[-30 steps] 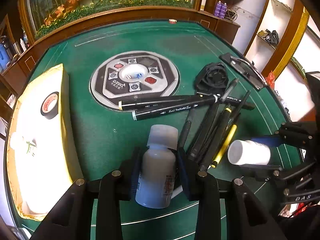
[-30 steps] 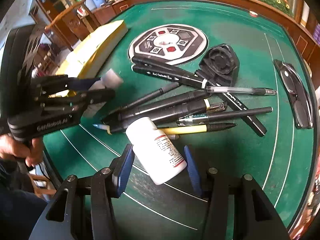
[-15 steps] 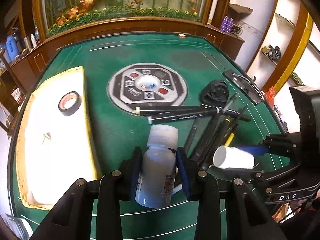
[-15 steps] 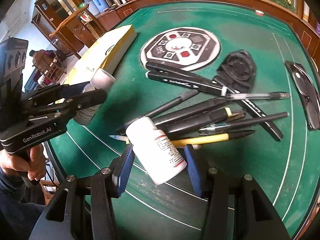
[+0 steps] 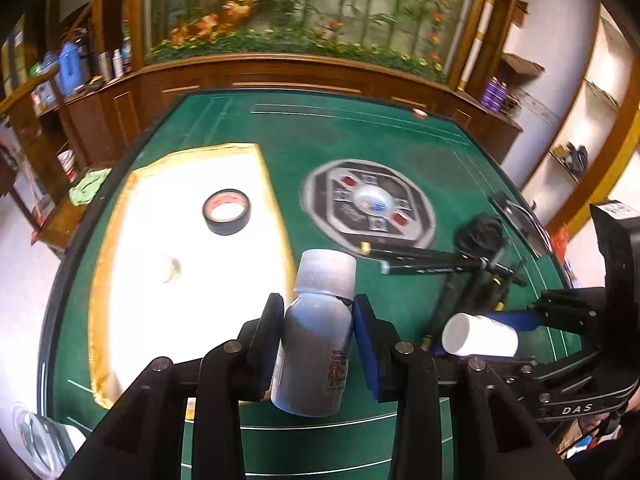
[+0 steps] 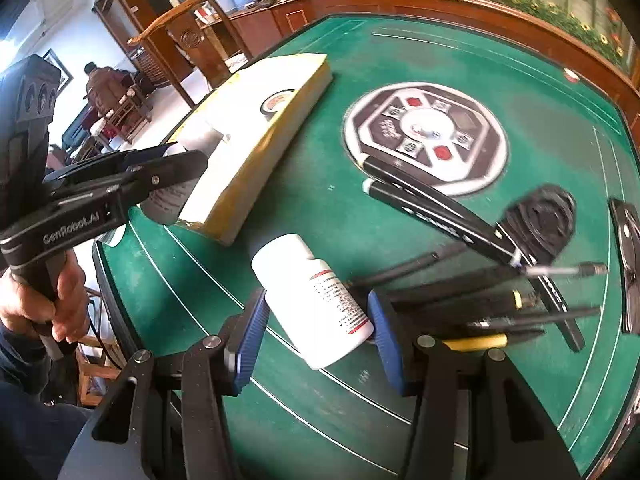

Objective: Organize rigid objects
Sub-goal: 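Carry both white bottles into the tray and open both grippers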

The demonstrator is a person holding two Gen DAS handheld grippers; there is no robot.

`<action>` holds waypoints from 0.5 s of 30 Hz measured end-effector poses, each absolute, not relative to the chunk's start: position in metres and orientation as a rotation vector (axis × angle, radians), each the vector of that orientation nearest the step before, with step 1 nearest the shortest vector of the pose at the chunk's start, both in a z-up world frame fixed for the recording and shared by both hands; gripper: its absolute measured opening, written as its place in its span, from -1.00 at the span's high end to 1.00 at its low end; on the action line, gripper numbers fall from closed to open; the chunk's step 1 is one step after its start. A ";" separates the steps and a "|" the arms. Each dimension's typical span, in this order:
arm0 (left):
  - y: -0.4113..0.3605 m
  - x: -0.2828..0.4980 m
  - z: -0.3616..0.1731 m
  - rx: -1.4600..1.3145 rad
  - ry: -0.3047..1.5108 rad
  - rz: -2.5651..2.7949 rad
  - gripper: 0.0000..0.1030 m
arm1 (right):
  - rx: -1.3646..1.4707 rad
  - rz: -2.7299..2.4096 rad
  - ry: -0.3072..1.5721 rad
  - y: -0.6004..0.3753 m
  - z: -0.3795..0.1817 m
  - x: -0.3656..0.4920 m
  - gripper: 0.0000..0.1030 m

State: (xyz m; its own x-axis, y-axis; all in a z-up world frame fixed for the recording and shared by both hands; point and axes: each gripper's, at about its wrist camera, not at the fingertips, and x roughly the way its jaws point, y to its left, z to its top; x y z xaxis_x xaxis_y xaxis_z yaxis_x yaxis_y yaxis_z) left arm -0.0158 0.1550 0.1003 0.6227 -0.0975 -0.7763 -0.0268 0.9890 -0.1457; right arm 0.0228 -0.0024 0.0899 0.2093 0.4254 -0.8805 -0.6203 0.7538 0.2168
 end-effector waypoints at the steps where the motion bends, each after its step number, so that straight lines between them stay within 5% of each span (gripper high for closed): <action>1: 0.162 -0.017 0.100 -0.154 0.898 -0.026 0.28 | -0.202 0.741 1.146 0.002 0.091 0.023 0.02; 15: 0.242 -0.021 0.073 -0.238 0.956 0.091 0.28 | -0.241 0.811 1.114 0.102 0.102 0.044 0.02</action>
